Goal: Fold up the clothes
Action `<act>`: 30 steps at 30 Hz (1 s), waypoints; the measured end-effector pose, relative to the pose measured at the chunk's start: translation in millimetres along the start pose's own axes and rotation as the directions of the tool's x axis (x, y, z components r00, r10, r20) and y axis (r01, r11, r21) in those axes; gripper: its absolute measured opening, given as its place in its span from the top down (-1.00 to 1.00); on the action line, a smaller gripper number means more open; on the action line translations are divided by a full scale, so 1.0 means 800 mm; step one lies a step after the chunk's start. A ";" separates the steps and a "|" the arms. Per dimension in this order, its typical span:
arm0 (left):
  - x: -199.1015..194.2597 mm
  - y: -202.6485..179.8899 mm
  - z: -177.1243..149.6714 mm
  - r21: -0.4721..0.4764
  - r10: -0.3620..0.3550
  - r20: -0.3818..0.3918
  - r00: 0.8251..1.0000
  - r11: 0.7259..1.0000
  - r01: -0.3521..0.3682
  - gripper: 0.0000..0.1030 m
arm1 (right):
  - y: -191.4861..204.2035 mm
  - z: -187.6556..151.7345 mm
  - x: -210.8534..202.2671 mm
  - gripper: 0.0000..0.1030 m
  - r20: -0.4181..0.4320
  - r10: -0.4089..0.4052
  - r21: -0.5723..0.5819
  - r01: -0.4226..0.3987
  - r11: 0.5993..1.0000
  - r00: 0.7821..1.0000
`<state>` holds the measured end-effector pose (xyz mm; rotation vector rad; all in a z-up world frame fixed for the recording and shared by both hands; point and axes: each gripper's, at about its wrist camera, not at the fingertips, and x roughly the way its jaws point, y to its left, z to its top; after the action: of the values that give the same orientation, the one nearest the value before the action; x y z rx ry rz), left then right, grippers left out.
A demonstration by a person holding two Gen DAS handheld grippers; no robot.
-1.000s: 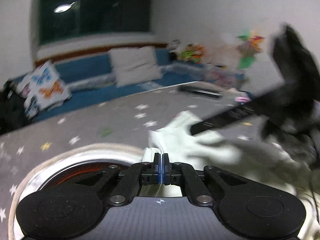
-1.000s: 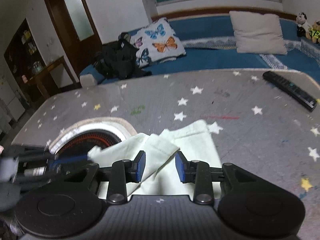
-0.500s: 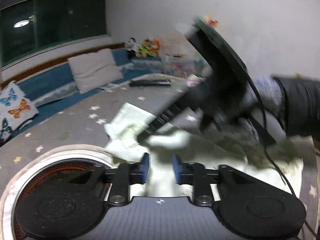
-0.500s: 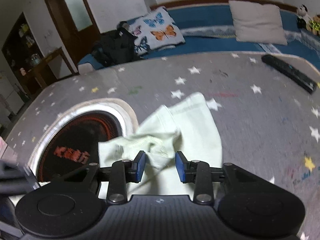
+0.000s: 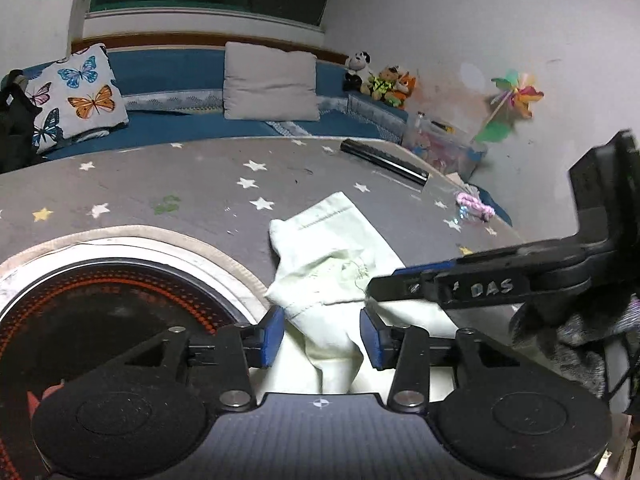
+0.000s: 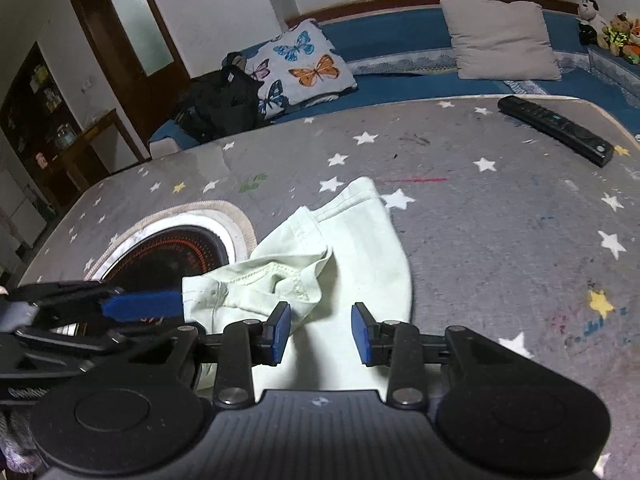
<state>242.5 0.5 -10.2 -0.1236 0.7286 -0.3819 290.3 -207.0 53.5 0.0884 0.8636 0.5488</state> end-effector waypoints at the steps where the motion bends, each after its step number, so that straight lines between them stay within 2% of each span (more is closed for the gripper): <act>1: 0.002 -0.001 0.000 -0.004 0.005 -0.006 1.000 1.000 -0.005 0.17 | -0.002 0.001 -0.003 0.34 0.006 -0.004 0.004 0.004 1.000 1.000; 2: 0.004 -0.001 -0.001 -0.009 0.010 -0.011 1.000 1.000 -0.010 0.49 | -0.005 0.001 -0.006 0.32 0.011 -0.009 0.008 0.009 1.000 1.000; 3: 0.005 0.000 -0.002 -0.017 0.013 -0.015 1.000 1.000 -0.013 0.69 | -0.006 0.002 -0.009 0.28 0.015 -0.013 0.010 0.013 1.000 1.000; 4: 0.003 0.003 -0.001 -0.021 0.019 -0.012 1.000 1.000 -0.019 0.83 | -0.009 0.003 -0.012 0.24 0.021 -0.020 0.012 0.020 1.000 1.000; 5: -0.001 0.006 0.000 -0.019 0.031 0.002 1.000 0.999 -0.031 0.87 | -0.012 0.004 -0.015 0.24 0.026 -0.027 0.014 0.027 1.000 0.999; 8: -0.024 0.021 0.013 -0.007 0.096 0.062 0.994 0.995 -0.095 0.91 | -0.019 0.007 -0.024 0.24 0.040 -0.043 0.020 0.042 0.999 0.998; 11: -0.056 0.045 0.033 0.002 0.194 0.142 0.971 0.981 -0.196 0.93 | -0.025 0.013 -0.027 0.24 0.050 -0.056 0.029 0.055 0.998 0.997; 15: -0.098 0.094 0.055 -0.044 0.345 0.208 0.915 0.938 -0.344 0.94 | -0.031 0.023 -0.022 0.24 0.062 -0.056 0.047 0.053 0.997 0.997; 19: -0.114 0.137 0.048 -0.069 0.468 0.180 0.865 0.884 -0.463 0.95 | -0.037 0.030 -0.008 0.24 0.066 -0.054 0.065 0.049 0.997 0.996; 21: -0.111 0.155 0.036 -0.082 0.494 0.140 0.858 0.869 -0.487 0.95 | -0.039 0.032 0.001 0.24 0.060 -0.051 0.071 0.046 0.996 0.997; 25: -0.089 0.171 0.007 -0.085 0.503 0.050 0.863 0.863 -0.499 0.95 | -0.032 0.035 0.029 0.24 0.037 -0.032 0.064 0.029 0.998 0.999; 30: -0.086 0.172 -0.006 -0.079 0.535 0.030 0.845 0.844 -0.531 0.95 | -0.022 0.043 0.054 0.24 0.038 -0.022 0.044 0.021 0.999 0.999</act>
<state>233.7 154.2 -4.1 0.0100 0.6935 0.1827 346.1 -195.7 40.9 0.1285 0.8379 0.5070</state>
